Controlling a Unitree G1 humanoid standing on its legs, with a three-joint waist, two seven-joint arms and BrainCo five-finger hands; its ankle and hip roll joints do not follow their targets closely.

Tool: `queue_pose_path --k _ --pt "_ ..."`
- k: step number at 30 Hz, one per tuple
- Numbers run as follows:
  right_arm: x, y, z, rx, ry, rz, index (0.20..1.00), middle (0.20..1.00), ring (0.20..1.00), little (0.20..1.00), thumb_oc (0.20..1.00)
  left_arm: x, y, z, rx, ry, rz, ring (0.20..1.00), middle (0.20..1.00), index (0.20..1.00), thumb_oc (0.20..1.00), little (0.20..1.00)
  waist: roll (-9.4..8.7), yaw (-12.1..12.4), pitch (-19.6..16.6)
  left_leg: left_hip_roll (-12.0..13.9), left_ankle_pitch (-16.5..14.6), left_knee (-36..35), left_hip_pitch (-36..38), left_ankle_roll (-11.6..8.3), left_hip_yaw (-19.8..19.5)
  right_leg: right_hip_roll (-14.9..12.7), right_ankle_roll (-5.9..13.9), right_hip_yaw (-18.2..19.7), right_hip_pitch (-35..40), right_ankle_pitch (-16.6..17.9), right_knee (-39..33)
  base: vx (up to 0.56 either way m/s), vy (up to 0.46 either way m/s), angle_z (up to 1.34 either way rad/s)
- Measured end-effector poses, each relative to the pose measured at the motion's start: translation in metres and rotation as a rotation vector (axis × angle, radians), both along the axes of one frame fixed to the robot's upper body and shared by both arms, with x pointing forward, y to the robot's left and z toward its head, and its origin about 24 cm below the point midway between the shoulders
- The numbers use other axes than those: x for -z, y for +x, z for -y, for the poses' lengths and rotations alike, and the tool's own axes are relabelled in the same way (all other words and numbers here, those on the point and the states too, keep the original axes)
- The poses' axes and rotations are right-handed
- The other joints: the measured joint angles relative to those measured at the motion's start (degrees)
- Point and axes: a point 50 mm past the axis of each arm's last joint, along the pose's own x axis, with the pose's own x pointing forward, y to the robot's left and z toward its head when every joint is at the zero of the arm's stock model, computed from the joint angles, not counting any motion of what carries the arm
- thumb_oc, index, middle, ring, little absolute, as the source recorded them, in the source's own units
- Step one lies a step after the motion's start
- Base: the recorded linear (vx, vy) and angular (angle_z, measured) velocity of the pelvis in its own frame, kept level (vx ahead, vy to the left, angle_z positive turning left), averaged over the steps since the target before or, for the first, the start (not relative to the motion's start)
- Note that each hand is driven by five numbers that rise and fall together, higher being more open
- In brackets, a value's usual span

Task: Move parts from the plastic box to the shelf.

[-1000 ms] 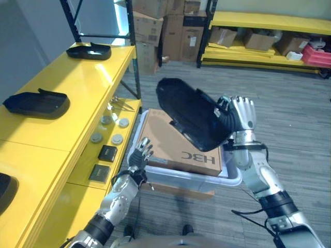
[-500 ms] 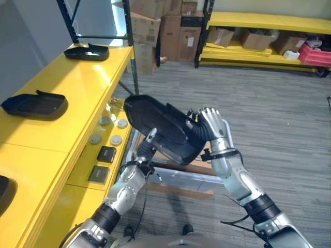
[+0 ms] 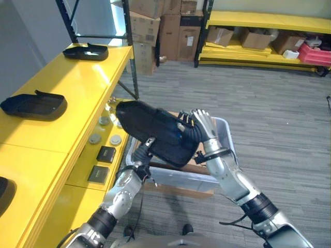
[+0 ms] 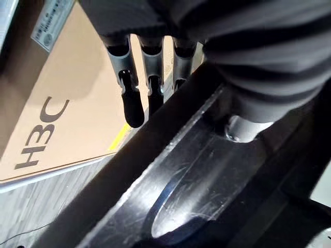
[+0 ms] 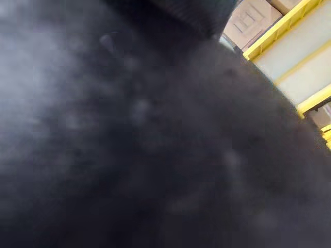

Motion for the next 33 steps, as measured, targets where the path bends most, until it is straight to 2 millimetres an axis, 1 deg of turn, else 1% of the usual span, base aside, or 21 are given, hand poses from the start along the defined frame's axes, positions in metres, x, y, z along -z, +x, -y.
queue_pose_path --k 2,8,10,13,15,16,17,18,19,21,22,23,25,26,28,30,32,33 --pt "0.003 -0.001 0.001 -0.002 0.031 -0.032 0.200 0.200 0.200 0.200 0.200 0.000 0.000 -0.001 -0.010 0.019 0.002 0.200 0.200 0.200 0.200 0.200 -0.04 0.1 0.0 0.0 0.0 0.0 0.0 0.00 0.0 0.0 0.01 0.0 0.0 0.0 0.0 0.00 0.000 0.00" --pt "0.004 0.001 0.001 -0.020 0.127 -0.096 0.200 0.200 0.200 0.200 0.200 -0.005 0.001 -0.002 -0.061 0.102 0.050 0.200 0.200 0.200 0.200 0.200 -0.18 0.0 0.1 0.0 0.0 0.0 0.0 -0.02 0.1 0.0 0.09 0.1 -0.1 0.0 0.0 0.00 0.000 0.00" --pt "0.002 0.002 -0.003 -0.057 0.121 -0.107 0.200 0.200 0.200 0.200 0.200 -0.010 0.006 -0.009 -0.117 0.158 0.089 0.200 0.200 0.200 0.200 0.200 -0.21 -0.2 0.1 0.0 0.0 0.0 0.0 -0.02 0.2 0.0 0.13 0.2 -0.2 0.0 0.0 0.00 0.000 0.00" --pt "-0.002 0.004 -0.005 -0.079 0.146 -0.110 0.200 0.200 0.200 0.200 0.200 -0.017 0.011 -0.016 -0.139 0.225 0.149 0.200 0.200 0.200 0.200 0.200 -0.19 -0.4 0.1 0.1 0.0 0.0 0.0 -0.02 0.3 0.0 0.12 0.2 -0.2 0.0 0.0 0.00 0.000 0.00" --pt "-0.008 0.006 -0.007 -0.103 0.180 -0.100 0.200 0.200 0.200 0.200 0.200 -0.032 0.014 -0.024 -0.175 0.289 0.233 0.200 0.200 0.200 0.200 0.200 -0.20 -0.8 0.1 0.0 0.0 0.0 0.0 -0.05 0.5 0.0 0.07 0.3 -0.3 0.0 0.0 0.01 -0.010 -0.02" --pt "-0.009 0.006 -0.007 -0.109 0.191 -0.101 0.200 0.200 0.200 0.200 0.200 -0.035 0.015 -0.026 -0.183 0.314 0.255 0.200 0.200 0.200 0.200 0.200 -0.21 -1.0 0.1 0.1 0.0 0.0 0.0 -0.06 0.5 0.0 0.06 0.4 -0.3 0.0 0.0 0.00 0.000 0.00" --pt "-0.010 0.006 -0.008 -0.114 0.199 -0.102 0.504 0.504 0.504 0.504 0.504 -0.039 0.016 -0.027 -0.191 0.328 0.276 0.200 0.200 0.200 0.200 0.200 -0.21 -1.0 0.1 0.0 0.0 0.0 0.0 -0.06 0.5 0.0 0.06 0.4 -0.3 0.0 0.0 0.00 0.000 0.00" --pt "-0.010 0.006 -0.007 -0.120 0.210 -0.100 0.909 0.909 0.909 0.909 0.909 -0.042 0.018 -0.029 -0.195 0.372 0.306 0.200 0.200 0.200 0.200 0.200 -0.19 -1.1 0.1 0.0 0.0 0.0 0.0 -0.06 0.6 0.0 0.05 0.4 -0.3 0.0 0.0 0.00 0.000 0.00" --pt "-0.011 0.006 -0.007 -0.129 0.229 -0.105 1.000 1.000 1.000 1.000 1.000 -0.048 0.022 -0.031 -0.202 0.418 0.350 0.200 0.200 0.200 0.200 0.200 -0.19 -1.1 0.1 0.0 0.0 0.0 0.0 -0.06 0.6 0.0 0.04 0.3 -0.3 0.0 0.0 0.00 0.000 0.00" --pt "-0.009 0.003 -0.005 -0.156 0.244 -0.122 1.000 1.000 1.000 1.000 1.000 -0.061 0.030 -0.036 -0.228 0.484 0.421 0.200 0.200 0.200 0.200 0.200 -0.15 -1.4 0.1 0.1 0.0 0.0 0.1 -0.09 0.7 -0.1 0.05 0.4 -0.3 0.0 0.0 0.00 0.000 0.00" --pt "-0.004 0.000 -0.003 -0.174 0.248 -0.145 1.000 1.000 1.000 1.000 1.000 -0.074 0.037 -0.039 -0.235 0.537 0.488 0.200 0.200 0.200 0.200 0.200 -0.07 -1.4 0.2 0.0 0.0 0.0 0.1 -0.09 0.7 -0.1 0.06 0.4 -0.3 0.0 0.0 0.00 0.000 0.00" --pt "-0.001 -0.004 -0.001 -0.184 0.249 -0.157 1.000 1.000 1.000 1.000 1.000 -0.083 0.041 -0.040 -0.237 0.582 0.543 0.200 0.200 0.200 0.200 0.200 -0.01 -1.4 0.2 0.0 -0.1 0.0 0.1 -0.12 0.8 -0.1 0.08 0.5 -0.4 0.0 0.0 0.00 0.000 0.00" --pt "0.004 -0.019 -0.003 -0.233 0.263 -0.180 1.000 1.000 1.000 1.000 1.000 -0.101 0.043 -0.041 -0.248 0.644 0.648 0.200 0.200 0.200 0.200 0.200 0.27 -1.8 0.4 0.0 -0.2 0.0 0.2 -0.14 1.0 -0.1 0.09 0.6 -0.4 0.0 0.0 0.01 0.001 -0.04" --pt "0.008 -0.026 -0.003 -0.250 0.279 -0.198 1.000 1.000 1.000 1.000 1.000 -0.107 0.045 -0.039 -0.250 0.672 0.686 0.200 0.200 0.200 0.200 0.200 0.46 -2.0 0.5 0.0 -0.3 0.0 0.2 -0.16 1.0 -0.1 0.13 0.7 -0.4 0.0 0.0 0.00 0.000 0.00" --pt "0.018 -0.037 -0.001 -0.251 0.312 -0.229 1.000 1.000 1.000 1.000 1.000 -0.111 0.045 -0.039 -0.236 0.738 0.738 0.200 0.200 0.200 0.200 0.200 0.95 -2.9 0.9 0.0 -0.5 0.0 0.5 -0.20 1.4 -0.1 0.15 1.1 -0.5 -0.1 0.0 0.02 -0.005 -0.09" --pt "0.029 -0.045 0.014 -0.188 0.353 -0.266 1.000 1.000 1.000 1.000 1.000 -0.111 0.045 -0.038 -0.233 0.791 0.765 0.200 0.200 0.200 0.200 0.200 1.47 -3.1 1.2 0.1 -0.8 -0.3 0.9 -0.31 2.2 -0.1 0.18 1.9 -0.5 -0.1 0.0 0.03 0.001 -0.19" --pt "0.043 -0.052 0.036 -0.078 0.360 -0.300 1.000 1.000 1.000 1.000 1.000 -0.111 0.045 -0.039 -0.233 0.838 0.786 0.200 0.200 0.200 0.200 0.200 1.86 -3.9 1.5 0.1 -1.0 -0.3 1.1 -0.34 2.6 -0.1 0.34 2.1 -0.6 -0.2 0.0 0.03 0.002 -0.12" --pt "0.053 -0.055 0.048 -0.015 0.360 -0.324 1.000 1.000 1.000 1.000 1.000 -0.112 0.045 -0.041 -0.233 0.853 0.791 0.200 0.200 0.200 0.200 0.200 1.90 -4.3 1.5 0.1 -1.0 -0.3 1.1 -0.35 2.7 0.0 0.41 2.1 -0.6 -0.3 0.0 0.02 -0.002 -0.04"
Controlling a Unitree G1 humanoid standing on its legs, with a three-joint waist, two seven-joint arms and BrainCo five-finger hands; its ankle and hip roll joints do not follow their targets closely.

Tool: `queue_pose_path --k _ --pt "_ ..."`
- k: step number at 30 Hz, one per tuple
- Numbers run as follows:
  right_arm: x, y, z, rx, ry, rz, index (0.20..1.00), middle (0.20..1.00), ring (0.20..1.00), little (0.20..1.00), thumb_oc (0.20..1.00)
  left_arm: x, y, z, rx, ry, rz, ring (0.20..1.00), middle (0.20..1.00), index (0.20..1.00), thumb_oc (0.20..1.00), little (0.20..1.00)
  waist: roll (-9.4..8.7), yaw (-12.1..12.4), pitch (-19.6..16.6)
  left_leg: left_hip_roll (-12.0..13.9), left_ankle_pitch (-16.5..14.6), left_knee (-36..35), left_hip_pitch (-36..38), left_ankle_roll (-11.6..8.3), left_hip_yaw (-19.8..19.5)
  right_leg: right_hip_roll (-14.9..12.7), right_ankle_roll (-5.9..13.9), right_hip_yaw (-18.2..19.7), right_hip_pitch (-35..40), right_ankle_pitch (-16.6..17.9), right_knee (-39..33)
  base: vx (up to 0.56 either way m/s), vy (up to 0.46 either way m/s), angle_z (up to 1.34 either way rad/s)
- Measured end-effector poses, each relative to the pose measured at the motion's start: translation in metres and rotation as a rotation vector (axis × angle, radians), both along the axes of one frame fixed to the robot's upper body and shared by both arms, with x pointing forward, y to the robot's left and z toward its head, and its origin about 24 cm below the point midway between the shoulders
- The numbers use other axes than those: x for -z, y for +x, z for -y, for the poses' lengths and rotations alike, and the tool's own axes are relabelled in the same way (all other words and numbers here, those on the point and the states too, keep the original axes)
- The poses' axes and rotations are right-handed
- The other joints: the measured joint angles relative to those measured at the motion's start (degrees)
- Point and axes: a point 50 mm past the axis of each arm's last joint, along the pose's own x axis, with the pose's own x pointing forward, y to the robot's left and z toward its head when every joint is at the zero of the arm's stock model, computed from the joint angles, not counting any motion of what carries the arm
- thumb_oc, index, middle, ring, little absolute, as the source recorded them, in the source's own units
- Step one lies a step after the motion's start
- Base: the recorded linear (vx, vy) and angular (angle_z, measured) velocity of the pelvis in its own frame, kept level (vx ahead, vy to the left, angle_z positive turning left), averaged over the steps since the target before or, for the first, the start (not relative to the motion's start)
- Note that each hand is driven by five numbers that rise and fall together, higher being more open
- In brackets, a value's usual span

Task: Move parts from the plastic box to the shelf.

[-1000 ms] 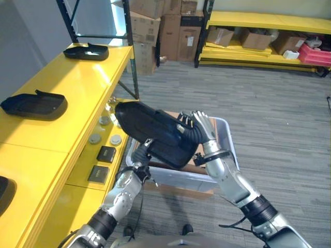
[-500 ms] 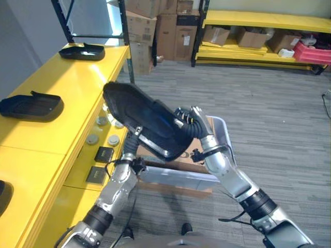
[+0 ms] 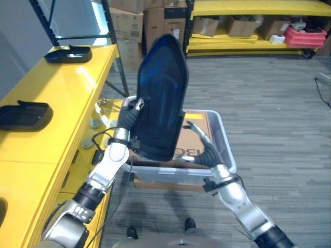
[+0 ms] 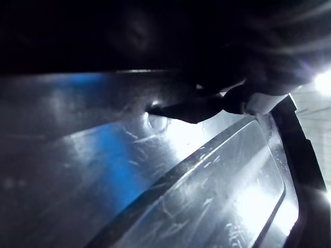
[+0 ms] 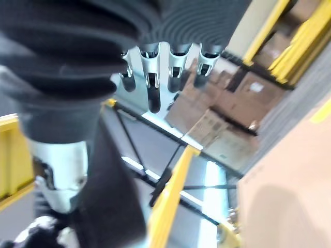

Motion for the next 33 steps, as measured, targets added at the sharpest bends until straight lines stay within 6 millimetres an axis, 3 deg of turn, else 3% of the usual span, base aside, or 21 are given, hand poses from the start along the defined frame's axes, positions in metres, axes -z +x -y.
queue_pose_path --k 3,5,8,9,10,16,20,25,26,27,29,30,31,32,33 --pt "0.050 -0.010 0.041 0.217 -0.059 -0.200 1.000 1.000 1.000 1.000 1.000 -0.001 0.000 0.000 -0.004 0.030 0.013 0.200 0.200 0.200 0.200 0.200 0.11 -1.5 0.1 0.1 -0.2 0.0 0.3 -0.03 0.4 0.0 -0.09 0.2 0.0 0.0 0.0 0.03 -0.024 -0.05" --pt "0.103 -0.034 0.073 0.431 -0.079 -0.424 1.000 1.000 1.000 1.000 1.000 -0.001 -0.001 -0.002 -0.007 0.041 0.021 0.200 0.200 0.200 0.200 0.200 0.12 -1.1 0.1 0.3 -0.5 0.0 0.8 -0.22 0.3 0.2 -0.08 0.2 0.4 -0.3 0.0 0.02 -0.034 -0.02" --pt "0.139 -0.064 0.090 0.545 -0.121 -0.618 1.000 1.000 1.000 1.000 1.000 -0.002 0.000 -0.003 -0.013 0.047 0.029 0.200 0.200 0.200 0.200 0.200 0.50 -1.1 0.1 0.3 -0.5 0.0 0.7 -0.21 0.3 0.2 -0.08 -0.1 0.5 -0.3 0.0 0.00 -0.038 0.01" --pt "0.164 -0.089 0.096 0.626 -0.136 -0.780 1.000 1.000 1.000 1.000 1.000 -0.003 0.000 -0.005 -0.020 0.053 0.034 0.200 0.200 0.200 0.200 0.200 0.53 -0.9 0.1 0.4 -0.5 0.0 0.8 -0.23 0.1 0.3 -0.09 -0.3 0.7 -0.3 0.0 0.00 -0.043 0.04" --pt "0.171 -0.098 0.096 0.639 -0.141 -0.834 1.000 1.000 1.000 1.000 1.000 -0.003 0.000 -0.007 -0.028 0.054 0.036 0.200 0.200 0.200 0.200 0.200 0.64 -0.8 0.1 0.4 -0.5 0.0 0.7 -0.23 0.1 0.3 -0.09 -0.3 0.6 -0.3 0.0 -0.01 -0.046 0.03" --pt "0.204 -0.140 0.091 0.635 -0.157 -1.122 1.000 1.000 1.000 1.000 1.000 -0.001 -0.010 -0.028 -0.099 0.053 0.052 0.200 0.200 0.200 0.200 0.200 0.71 0.5 0.1 0.7 -0.4 0.0 1.2 -0.37 -0.5 0.6 -0.30 -0.7 1.4 -0.6 0.0 -0.03 -0.066 0.05" --pt "0.214 -0.151 0.079 0.626 -0.082 -1.232 1.000 1.000 1.000 1.000 1.000 0.013 -0.026 -0.048 -0.160 0.025 0.010 0.200 0.200 0.200 0.200 0.200 0.96 2.5 0.1 1.4 -0.1 0.3 0.9 -0.83 -2.2 1.2 -0.43 -2.0 2.2 -1.2 0.0 -0.05 -0.107 0.20" --pt "0.221 -0.156 0.085 0.708 -0.053 -1.347 1.000 1.000 1.000 1.000 1.000 0.020 -0.033 -0.048 -0.132 -0.022 -0.022 0.200 0.200 0.200 0.200 0.200 2.22 6.9 0.9 2.3 2.1 0.4 -2.2 -1.68 -6.6 2.6 -1.04 -5.8 2.1 -1.4 0.0 -0.14 -0.129 0.49" --pt "0.223 -0.157 0.087 0.741 -0.046 -1.398 1.000 1.000 1.000 1.000 1.000 0.014 -0.034 -0.046 -0.108 -0.041 -0.003 0.200 0.200 0.200 0.200 0.200 3.40 8.1 1.8 2.7 3.9 0.4 -4.7 -2.23 -10.0 3.0 -1.92 -9.4 1.6 -1.8 0.0 -0.12 -0.090 0.94" --pt "0.223 -0.156 0.090 0.754 -0.052 -1.413 1.000 1.000 1.000 1.000 1.000 0.011 -0.036 -0.045 -0.094 -0.054 0.006 0.200 0.200 0.200 0.200 0.200 4.40 10.3 2.3 3.0 4.9 0.4 -5.9 -2.82 -11.6 4.0 -2.01 -10.7 1.5 -1.7 0.0 -0.17 -0.111 1.05" --pt "0.222 -0.152 0.093 0.754 -0.075 -1.426 1.000 1.000 1.000 1.000 1.000 0.005 -0.037 -0.042 -0.074 -0.061 0.027 0.200 0.200 0.200 0.200 0.200 5.27 11.5 2.8 2.7 7.8 1.1 -8.6 -4.34 -14.9 4.5 -2.58 -13.8 1.6 -2.0 0.0 -0.16 -0.106 1.07" --pt "0.221 -0.148 0.095 0.700 -0.133 -1.432 1.000 1.000 1.000 1.000 1.000 -0.001 -0.039 -0.040 -0.057 -0.064 0.053 0.200 0.200 0.200 0.200 0.200 5.13 12.2 3.4 1.1 13.4 1.5 -11.9 -5.78 -16.8 4.2 -3.68 -16.7 1.6 -2.5 0.0 -0.12 -0.109 1.69" --pt "0.220 -0.145 0.095 0.646 -0.183 -1.426 1.000 1.000 1.000 1.000 1.000 -0.005 -0.040 -0.038 -0.047 -0.068 0.071 0.200 0.200 0.200 0.200 0.200 4.44 12.6 3.9 0.0 17.9 0.4 -13.0 -3.79 -14.8 2.9 -4.87 -20.3 2.0 -2.3 -0.1 -0.05 -0.141 1.73" --pt "0.219 -0.144 0.097 0.630 -0.201 -1.421 1.000 1.000 1.000 1.000 1.000 -0.007 -0.042 -0.040 -0.046 -0.073 0.080 0.200 0.200 0.200 0.200 0.200 3.38 12.4 4.8 0.0 16.5 2.9 -13.9 -3.70 -8.4 1.8 -6.08 -22.6 2.4 -2.2 -0.1 -0.02 -0.087 1.06" --pt "0.216 -0.130 0.097 0.621 -0.191 -1.378 1.000 1.000 1.000 1.000 1.000 -0.007 -0.045 -0.049 -0.059 -0.076 0.084 0.200 0.200 0.200 0.200 0.200 1.87 13.9 4.8 -0.5 8.8 8.7 -13.4 -2.47 -2.9 0.3 -6.17 -22.8 2.2 -2.3 -0.1 -0.06 -0.081 0.57"
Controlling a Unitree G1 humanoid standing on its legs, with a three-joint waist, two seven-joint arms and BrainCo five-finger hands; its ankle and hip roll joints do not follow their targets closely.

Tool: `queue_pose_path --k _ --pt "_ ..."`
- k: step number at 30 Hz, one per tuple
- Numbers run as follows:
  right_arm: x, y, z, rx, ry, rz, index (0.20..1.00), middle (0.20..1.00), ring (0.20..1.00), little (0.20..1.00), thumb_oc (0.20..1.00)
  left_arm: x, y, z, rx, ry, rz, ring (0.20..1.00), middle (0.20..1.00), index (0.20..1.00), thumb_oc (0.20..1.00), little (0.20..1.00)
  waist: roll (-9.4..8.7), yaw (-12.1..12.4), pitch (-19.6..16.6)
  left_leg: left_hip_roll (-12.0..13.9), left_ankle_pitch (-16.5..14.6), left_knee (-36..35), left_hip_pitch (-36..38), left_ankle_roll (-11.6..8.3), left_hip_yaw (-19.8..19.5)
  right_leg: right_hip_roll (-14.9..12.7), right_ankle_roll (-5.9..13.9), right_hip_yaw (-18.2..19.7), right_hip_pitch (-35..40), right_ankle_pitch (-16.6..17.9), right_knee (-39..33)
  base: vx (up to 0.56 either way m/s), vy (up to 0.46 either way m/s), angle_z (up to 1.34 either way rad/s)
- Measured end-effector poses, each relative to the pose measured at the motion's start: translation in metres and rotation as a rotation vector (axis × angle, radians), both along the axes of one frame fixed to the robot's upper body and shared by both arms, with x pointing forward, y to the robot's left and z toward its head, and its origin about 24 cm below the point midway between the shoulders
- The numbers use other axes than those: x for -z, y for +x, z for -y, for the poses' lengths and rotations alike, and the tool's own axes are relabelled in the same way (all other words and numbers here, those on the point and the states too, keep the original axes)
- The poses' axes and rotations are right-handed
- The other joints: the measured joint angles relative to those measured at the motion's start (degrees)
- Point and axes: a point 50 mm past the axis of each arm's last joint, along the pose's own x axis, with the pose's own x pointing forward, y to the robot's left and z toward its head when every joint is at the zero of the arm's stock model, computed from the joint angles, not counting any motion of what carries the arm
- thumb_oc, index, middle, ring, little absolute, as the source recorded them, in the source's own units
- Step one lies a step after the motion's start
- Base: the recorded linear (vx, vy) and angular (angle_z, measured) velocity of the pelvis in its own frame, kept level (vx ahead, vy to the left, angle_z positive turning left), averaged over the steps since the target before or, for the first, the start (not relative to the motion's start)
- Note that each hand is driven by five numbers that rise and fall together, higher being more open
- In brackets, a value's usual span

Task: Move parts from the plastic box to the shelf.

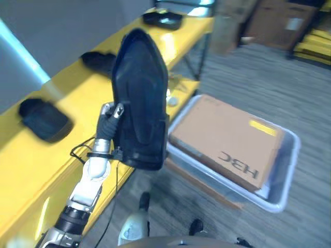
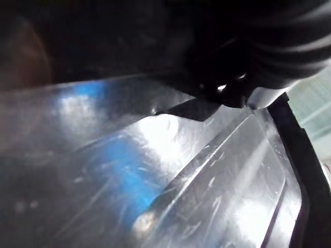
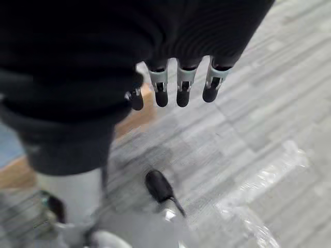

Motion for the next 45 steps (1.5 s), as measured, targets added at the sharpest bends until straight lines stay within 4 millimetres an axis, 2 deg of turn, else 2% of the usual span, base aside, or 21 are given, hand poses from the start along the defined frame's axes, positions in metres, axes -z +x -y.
queue_pose_path --k 2,3,7,9,12,16,17,18,19,21,24,28,30,31,33,34,37,39,41,43,45 --pt "-0.003 0.011 -0.001 0.018 0.012 0.050 1.000 1.000 1.000 1.000 1.000 -0.002 0.001 -0.005 -0.007 -0.033 0.005 0.200 0.200 0.200 0.200 0.200 -1.63 -0.6 -0.1 -0.6 -6.8 6.6 0.0 0.44 3.6 -2.2 -0.07 -1.3 0.4 0.2 0.0 -0.08 0.002 0.59" --pt "-0.003 0.015 -0.002 0.091 0.032 0.079 1.000 1.000 1.000 1.000 1.000 -0.013 0.003 -0.004 0.008 -0.046 0.049 0.200 0.200 0.200 0.200 0.200 -2.03 -2.7 -0.4 -2.0 -12.7 10.5 3.5 2.74 6.2 -3.3 0.41 -4.0 2.3 -0.1 0.1 -0.05 0.026 1.24" --pt "0.002 -0.003 -0.006 0.156 0.053 0.041 1.000 1.000 1.000 1.000 1.000 -0.050 -0.005 0.009 0.085 -0.085 0.226 0.200 0.200 0.200 0.200 0.200 0.01 -3.4 -2.0 -3.7 -13.3 0.5 8.4 6.41 5.6 -2.2 2.83 -5.5 2.0 0.0 1.4 0.01 0.104 0.89" --pt "0.006 -0.004 -0.016 0.175 0.076 0.024 1.000 1.000 1.000 1.000 1.000 -0.066 -0.007 0.010 0.101 -0.074 0.302 0.200 0.200 0.200 0.200 0.200 -1.76 -3.3 -2.7 -5.9 -10.7 -5.7 10.7 8.50 2.9 -2.6 3.96 -7.8 3.2 0.6 1.6 0.03 0.131 0.82" --pt "0.006 0.002 -0.022 0.169 0.089 0.030 1.000 1.000 1.000 1.000 1.000 -0.074 -0.007 0.005 0.091 -0.041 0.336 0.200 0.200 0.200 0.200 0.200 -3.99 -2.5 -4.0 -7.7 -10.9 -6.5 11.3 8.61 1.0 -4.6 5.80 -8.3 3.7 -0.3 4.0 0.05 0.273 0.47" --pt "0.003 0.023 -0.031 0.177 0.130 0.112 1.000 1.000 1.000 1.000 1.000 -0.075 -0.007 0.008 0.106 -0.028 0.340 0.200 0.200 0.200 0.200 0.200 -2.43 -3.8 -2.8 -8.6 -11.6 -5.6 13.7 11.75 -3.0 -11.4 5.95 -2.3 -2.8 -5.5 27.0 -0.03 0.118 0.48" --pt "0.002 0.023 -0.031 0.172 0.130 0.120 1.000 1.000 1.000 1.000 1.000 -0.083 -0.005 0.018 0.140 -0.029 0.377 0.200 0.200 0.200 0.200 0.200 -2.31 -5.3 -1.6 -8.4 -11.5 -5.3 13.8 12.11 -6.2 -5.6 5.24 9.1 -6.6 -11.8 29.4 0.06 0.025 1.29" --pt "0.002 0.028 -0.035 0.154 0.138 0.131 1.000 1.000 1.000 1.000 1.000 -0.086 -0.003 0.020 0.149 -0.024 0.393 0.200 0.200 0.200 0.200 0.200 -1.90 -6.7 -1.2 -8.3 -11.8 -4.5 12.4 11.48 -8.9 -0.2 6.08 19.9 -8.3 -13.1 27.7 0.09 0.012 1.52" --pt "0.003 0.027 -0.038 0.149 0.147 0.132 1.000 1.000 1.000 1.000 1.000 -0.088 -0.003 0.021 0.156 -0.012 0.402 0.200 0.200 0.200 0.200 0.200 -2.79 -8.0 -1.2 -8.7 -11.6 -4.5 11.9 11.20 -9.8 2.9 6.87 25.0 -9.7 -13.6 26.7 0.07 -0.013 1.07" --pt "0.005 0.024 -0.047 0.148 0.171 0.122 1.000 1.000 1.000 1.000 1.000 -0.086 -0.002 0.019 0.153 0.010 0.393 0.200 0.200 0.200 0.200 0.200 -4.63 -7.7 -1.1 -10.8 -11.2 -4.9 11.1 10.33 -13.2 7.6 4.69 32.9 -12.2 -13.7 24.7 0.03 -0.053 0.94" --pt "0.008 0.013 -0.048 0.201 0.183 0.105 1.000 1.000 1.000 1.000 1.000 -0.075 -0.005 0.018 0.162 0.023 0.347 0.200 0.200 0.200 0.200 0.200 -5.71 -7.6 -1.1 -12.3 -10.8 -4.9 10.9 10.19 -16.1 9.7 -0.96 33.7 -12.3 -10.4 20.5 0.05 -0.089 1.07" --pt "0.007 0.015 -0.043 0.085 0.147 0.060 1.000 1.000 1.000 1.000 1.000 -0.059 -0.016 0.004 0.133 0.028 0.272 0.200 0.200 0.200 0.200 0.200 -3.94 -3.6 -1.4 -10.9 -11.8 -4.1 8.0 7.79 -20.7 10.4 -3.03 27.2 -6.9 -3.7 8.7 0.06 -0.042 0.96" --pt "0.007 0.005 -0.034 0.036 0.117 0.047 1.000 1.000 1.000 1.000 1.000 -0.061 -0.006 0.018 0.193 0.014 0.274 0.200 0.200 0.200 0.200 0.200 -4.42 -6.0 -0.9 -8.7 -17.4 -1.0 3.7 3.69 -10.0 6.6 -2.84 13.0 -2.6 -3.5 4.9 0.00 0.119 2.35" --pt "0.006 0.004 -0.029 0.054 0.105 0.047 1.000 1.000 1.000 1.000 1.000 -0.063 -0.002 0.022 0.204 0.006 0.278 0.200 0.200 0.200 0.200 0.200 -4.48 -7.6 -0.8 -7.3 -17.1 -0.1 2.5 3.74 -5.3 5.4 -2.61 9.2 -1.9 -3.8 5.2 0.01 0.076 2.60" --pt "0.005 0.003 -0.020 0.100 0.084 0.035 1.000 1.000 1.000 1.000 1.000 -0.065 -0.004 0.018 0.189 -0.013 0.283 0.200 0.200 0.200 0.200 0.200 -4.30 -6.5 -1.0 -3.6 -16.1 0.3 1.3 3.88 -2.5 4.1 -2.47 9.4 -2.3 -4.3 6.5 0.06 0.087 1.18" --pt "0.001 0.014 -0.017 0.158 0.086 0.089 1.000 1.000 1.000 1.000 1.000 -0.067 -0.004 0.012 0.178 -0.027 0.288 0.200 0.200 0.200 0.200 0.200 -4.42 -5.7 -0.9 0.8 -15.3 2.3 -0.3 1.69 -0.3 3.1 -1.89 6.5 -0.9 -4.8 5.0 0.14 0.150 0.83" --pt "-0.004 0.030 -0.014 0.241 0.110 0.172 1.000 1.000 1.000 1.000 1.000 -0.066 -0.003 0.008 0.167 -0.011 0.280 0.200 0.200 0.200 0.200 0.200 -2.81 -5.8 -1.7 7.2 -12.6 0.5 3.0 -1.64 -6.9 1.3 -0.03 7.1 0.7 -4.9 5.9 0.19 0.319 0.47" --pt "-0.003 0.031 -0.022 0.184 0.124 0.169 1.000 1.000 1.000 1.000 1.000 -0.056 0.007 -0.004 0.083 0.031 0.228 0.200 0.200 0.200 0.200 0.200 -2.45 -5.8 -2.3 12.9 -10.9 -2.7 5.7 -3.20 -11.5 -3.2 5.67 10.1 1.1 -3.8 6.4 0.29 0.654 -0.24" --pt "-0.004 0.025 -0.013 0.241 0.114 0.170 1.000 1.000 1.000 1.000 1.000 -0.051 0.008 -0.007 0.062 0.041 0.209 0.200 0.200 0.200 0.200 0.200 -1.39 -6.7 -3.0 10.8 -8.7 -4.4 7.4 -5.24 -9.4 -6.3 9.18 10.7 1.3 -2.0 6.2 0.19 0.534 -0.22" --pt "0.002 0.020 -0.028 0.294 0.150 0.154 1.000 1.000 1.000 1.000 1.000 -0.049 0.009 -0.018 0.024 0.123 0.182 0.200 0.200 0.200 0.200 0.200 -5.96 -6.5 -3.7 3.0 -9.9 -4.3 8.1 -2.61 -7.0 -14.0 7.12 13.3 -1.2 5.7 6.7 0.09 0.387 -0.35" --pt "0.005 0.017 -0.038 0.306 0.165 0.143 1.000 1.000 1.000 1.000 1.000 -0.056 0.007 -0.033 -0.019 0.212 0.197 0.200 0.200 0.200 0.200 0.200 -5.36 -7.2 -3.3 -0.7 -9.3 -6.5 9.7 2.09 -4.4 -17.5 5.85 16.4 -5.9 13.7 10.2 0.03 0.327 -0.49"
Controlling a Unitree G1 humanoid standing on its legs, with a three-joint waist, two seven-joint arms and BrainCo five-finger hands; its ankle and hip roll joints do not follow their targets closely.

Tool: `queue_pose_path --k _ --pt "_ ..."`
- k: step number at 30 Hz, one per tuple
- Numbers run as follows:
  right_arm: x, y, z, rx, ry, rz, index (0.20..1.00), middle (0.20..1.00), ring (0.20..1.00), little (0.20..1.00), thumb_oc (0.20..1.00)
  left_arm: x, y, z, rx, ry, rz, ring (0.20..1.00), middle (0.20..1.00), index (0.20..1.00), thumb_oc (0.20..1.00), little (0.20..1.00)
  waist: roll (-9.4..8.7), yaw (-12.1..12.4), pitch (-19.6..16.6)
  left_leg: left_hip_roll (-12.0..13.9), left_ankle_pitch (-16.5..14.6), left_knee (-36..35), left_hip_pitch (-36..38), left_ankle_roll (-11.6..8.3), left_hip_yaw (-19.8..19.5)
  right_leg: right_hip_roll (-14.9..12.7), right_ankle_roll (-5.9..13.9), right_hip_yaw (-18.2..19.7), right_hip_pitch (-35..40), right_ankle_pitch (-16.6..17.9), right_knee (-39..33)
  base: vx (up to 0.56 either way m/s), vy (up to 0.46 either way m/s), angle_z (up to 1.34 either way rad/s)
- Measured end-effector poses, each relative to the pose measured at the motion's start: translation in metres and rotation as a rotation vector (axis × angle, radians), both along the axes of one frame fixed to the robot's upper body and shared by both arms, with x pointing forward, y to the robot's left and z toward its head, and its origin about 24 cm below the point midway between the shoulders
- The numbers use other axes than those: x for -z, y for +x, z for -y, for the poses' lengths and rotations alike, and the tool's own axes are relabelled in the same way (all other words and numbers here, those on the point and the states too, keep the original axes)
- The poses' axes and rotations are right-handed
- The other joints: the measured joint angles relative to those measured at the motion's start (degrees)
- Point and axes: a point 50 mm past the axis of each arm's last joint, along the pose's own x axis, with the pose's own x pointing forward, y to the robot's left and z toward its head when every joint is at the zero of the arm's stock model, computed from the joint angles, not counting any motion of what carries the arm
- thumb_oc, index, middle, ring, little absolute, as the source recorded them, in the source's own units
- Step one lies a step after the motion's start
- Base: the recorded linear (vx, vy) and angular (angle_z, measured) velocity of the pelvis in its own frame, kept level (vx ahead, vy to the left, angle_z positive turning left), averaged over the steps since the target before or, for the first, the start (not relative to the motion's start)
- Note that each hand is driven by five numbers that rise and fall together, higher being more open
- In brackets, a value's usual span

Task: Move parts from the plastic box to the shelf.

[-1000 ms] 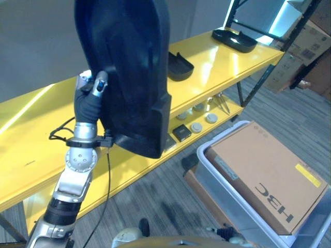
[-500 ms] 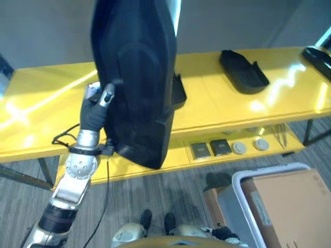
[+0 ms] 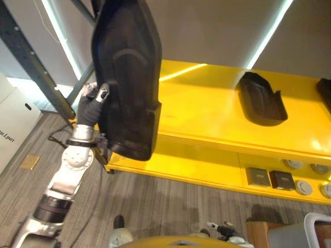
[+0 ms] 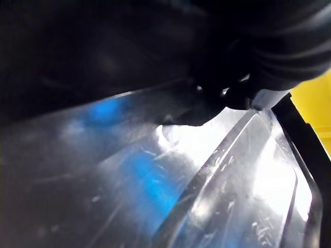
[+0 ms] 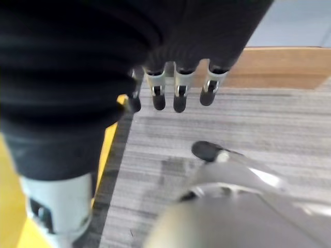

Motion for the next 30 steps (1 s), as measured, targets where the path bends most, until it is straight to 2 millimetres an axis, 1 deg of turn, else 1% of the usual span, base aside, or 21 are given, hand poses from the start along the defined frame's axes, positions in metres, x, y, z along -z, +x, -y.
queue_pose_path --k 1,2,3,4,5,6,7,9,11,12,13,14,16,17,18,20,22,24,25,27,30 --pt "-0.001 0.003 -0.002 0.010 -0.005 0.014 1.000 1.000 1.000 1.000 1.000 -0.007 -0.002 -0.011 -0.059 0.027 0.039 0.200 0.200 0.200 0.200 0.200 0.22 -0.4 -0.2 -1.5 0.7 -1.4 1.0 1.36 3.9 0.3 2.09 -0.1 -4.3 -1.0 3.7 0.06 0.258 -0.97" --pt "-0.003 0.010 -0.001 -0.030 -0.028 0.023 1.000 1.000 1.000 1.000 1.000 -0.010 -0.006 -0.020 -0.114 0.029 0.065 0.200 0.200 0.200 0.200 0.200 0.63 1.2 -0.1 -1.6 0.5 -1.9 1.7 1.86 6.6 1.2 2.41 -2.6 -7.4 -2.9 6.2 0.07 0.180 -1.07" --pt "-0.004 0.013 0.000 -0.058 -0.040 0.029 1.000 1.000 1.000 1.000 1.000 -0.009 -0.007 -0.024 -0.139 0.013 0.067 0.200 0.200 0.200 0.200 0.200 0.87 1.2 -0.2 -2.0 -0.2 -1.9 1.9 2.38 7.7 2.8 2.44 -4.7 -9.2 -5.7 8.2 0.09 0.114 -0.89" --pt "-0.005 0.016 -0.004 -0.109 -0.049 0.039 1.000 1.000 1.000 1.000 1.000 -0.006 -0.008 -0.027 -0.164 0.002 0.066 0.200 0.200 0.200 0.200 0.200 1.39 0.4 -0.1 -2.2 -0.9 -2.3 1.9 2.46 7.9 5.7 2.41 -3.9 -9.9 -8.6 8.4 0.07 0.067 -0.46" --pt "-0.007 0.020 -0.005 -0.144 -0.065 0.055 1.000 1.000 1.000 1.000 1.000 -0.004 -0.010 -0.029 -0.180 0.001 0.061 0.200 0.200 0.200 0.200 0.200 1.69 0.0 0.0 -2.2 -1.1 -2.3 1.9 2.55 8.2 8.2 2.38 -2.3 -10.3 -10.4 8.0 0.09 0.041 -0.26" --pt "-0.008 0.022 -0.008 -0.187 -0.066 0.078 1.000 1.000 1.000 1.000 1.000 0.008 -0.004 -0.035 -0.216 -0.021 0.015 0.200 0.200 0.200 0.200 0.200 2.09 -1.8 0.1 -2.4 -1.2 -1.9 1.2 2.78 8.4 16.5 1.76 8.1 -11.5 -14.5 4.3 0.08 -0.015 -0.11" --pt "-0.009 0.024 -0.010 -0.185 -0.061 0.089 1.000 1.000 1.000 1.000 1.000 0.013 -0.001 -0.037 -0.230 -0.017 -0.016 0.200 0.200 0.200 0.200 0.200 1.88 -2.6 0.0 -2.9 -1.1 -2.0 0.6 2.89 9.0 17.6 1.03 8.7 -11.9 -14.5 3.1 0.04 -0.067 0.00" --pt "-0.006 0.015 -0.009 -0.161 -0.053 0.074 1.000 1.000 1.000 1.000 1.000 0.022 0.001 -0.038 -0.245 -0.017 -0.061 0.200 0.200 0.200 0.200 0.200 1.93 -3.5 0.0 -4.2 -1.2 -2.1 0.3 3.41 9.1 17.4 -0.99 8.9 -11.7 -13.4 0.6 -0.04 -0.092 0.09" --pt "-0.005 0.009 -0.007 -0.163 -0.044 0.066 1.000 1.000 1.000 1.000 1.000 0.026 0.004 -0.039 -0.257 -0.039 -0.075 0.200 0.200 0.200 0.200 0.200 2.15 -3.8 -0.4 -4.3 -0.5 -1.9 -1.3 4.52 8.9 17.7 -0.77 9.8 -11.9 -12.3 -2.1 -0.01 -0.121 0.06" --pt "-0.004 0.007 -0.007 -0.173 -0.045 0.051 1.000 1.000 1.000 1.000 1.000 0.028 0.009 -0.041 -0.273 -0.043 -0.088 0.200 0.200 0.200 0.200 0.200 1.68 -3.3 -0.7 -4.4 -0.4 -1.9 -2.8 4.37 9.0 17.3 -0.99 8.8 -11.8 -11.4 -4.8 0.03 -0.122 -0.04" --pt "-0.002 0.006 -0.007 -0.183 -0.045 0.032 1.000 1.000 1.000 1.000 1.000 0.033 0.012 -0.043 -0.290 -0.042 -0.118 0.200 0.200 0.200 0.200 0.200 1.04 -3.0 -1.0 -4.2 -0.2 -1.9 -3.1 3.87 9.0 17.4 -1.72 7.9 -10.7 -8.3 -7.6 0.02 -0.102 -0.07" --pt "-0.002 0.002 -0.004 -0.180 -0.051 0.020 1.000 1.000 1.000 1.000 1.000 0.038 0.015 -0.042 -0.291 -0.044 -0.140 0.200 0.200 0.200 0.200 0.200 1.12 -3.5 -1.0 -4.0 -0.4 -1.9 -3.1 3.54 9.1 17.6 -2.37 7.3 -10.5 -6.9 -8.9 0.01 -0.043 -0.04" --pt "-0.003 0.000 0.007 -0.180 -0.079 -0.009 1.000 1.000 1.000 1.000 1.000 0.049 0.027 -0.031 -0.267 -0.057 -0.203 0.200 0.200 0.200 0.200 0.200 2.91 -3.8 -0.3 -2.7 -0.2 -1.9 -3.5 2.92 8.7 19.2 -3.03 7.2 -10.1 -6.4 -10.1 0.00 -0.033 -0.07" --pt "-0.004 -0.001 0.016 -0.145 -0.096 -0.013 1.000 1.000 1.000 1.000 1.000 0.051 0.035 -0.025 -0.257 -0.050 -0.223 0.200 0.200 0.200 0.200 0.200 3.78 -5.0 0.4 -1.5 -0.2 -1.9 -3.6 2.62 8.8 20.5 -3.37 7.5 -10.4 -6.6 -10.1 -0.05 -0.036 -0.23" --pt "-0.005 -0.001 0.021 -0.128 -0.106 -0.010 1.000 1.000 1.000 1.000 1.000 0.046 0.042 -0.024 -0.264 -0.056 -0.216 0.200 0.200 0.200 0.200 0.200 3.73 -7.1 0.9 -0.7 -0.2 -1.9 -3.6 2.45 9.1 21.6 -3.76 7.7 -10.8 -6.9 -10.1 -0.05 -0.041 -0.29" --pt "-0.005 -0.002 0.022 -0.133 -0.109 -0.015 1.000 1.000 1.000 1.000 1.000 0.032 0.064 -0.010 -0.251 -0.082 -0.181 0.200 0.200 0.200 0.200 0.200 3.42 -6.8 1.2 -0.1 -0.1 -1.9 -5.0 2.02 10.4 22.1 -3.88 8.9 -12.9 -6.8 -10.1 -0.03 -0.027 -0.32" --pt "-0.007 0.009 0.018 -0.177 -0.110 0.008 1.000 1.000 1.000 1.000 1.000 0.016 0.076 -0.009 -0.266 -0.083 -0.152 0.200 0.200 0.200 0.200 0.200 3.03 -7.4 2.3 0.1 0.3 -1.9 -6.5 1.60 11.6 22.3 -4.37 9.1 -14.9 -6.6 -10.1 0.00 -0.006 -0.35" --pt "-0.007 0.013 0.012 -0.200 -0.099 0.019 1.000 1.000 1.000 1.000 1.000 0.014 0.080 -0.009 -0.287 -0.079 -0.161 0.200 0.200 0.200 0.200 0.200 3.21 -10.1 3.1 0.3 0.0 -1.9 -6.3 1.48 12.5 22.7 -4.96 9.6 -15.4 -5.8 -10.1 -0.02 -0.007 -0.31" --pt "-0.007 0.014 0.009 -0.219 -0.096 0.028 1.000 1.000 1.000 1.000 1.000 0.011 0.085 -0.008 -0.294 -0.071 -0.158 0.200 0.200 0.200 0.200 0.200 3.30 -10.1 3.2 0.4 -0.1 -1.9 -6.4 1.33 12.9 23.0 -5.04 10.6 -15.8 -5.7 -10.1 -0.02 -0.007 -0.32" --pt "-0.008 0.020 0.002 -0.233 -0.082 0.050 1.000 1.000 1.000 1.000 1.000 -0.007 0.092 -0.013 -0.326 -0.084 -0.117 0.200 0.200 0.200 0.200 0.200 3.26 -9.8 4.7 0.6 -0.1 -1.9 -6.7 1.23 14.1 23.2 -5.33 11.0 -16.6 -5.4 -10.0 -0.01 -0.016 -0.25" --pt "-0.009 0.024 -0.002 -0.250 -0.075 0.063 1.000 1.000 1.000 1.000 1.000 -0.013 0.092 -0.019 -0.359 -0.103 -0.091 0.200 0.200 0.200 0.200 0.200 3.56 -10.0 5.1 0.9 -0.3 -2.0 -6.8 0.97 14.4 23.7 -5.26 11.5 -16.9 -5.5 -10.1 -0.02 -0.018 -0.08"
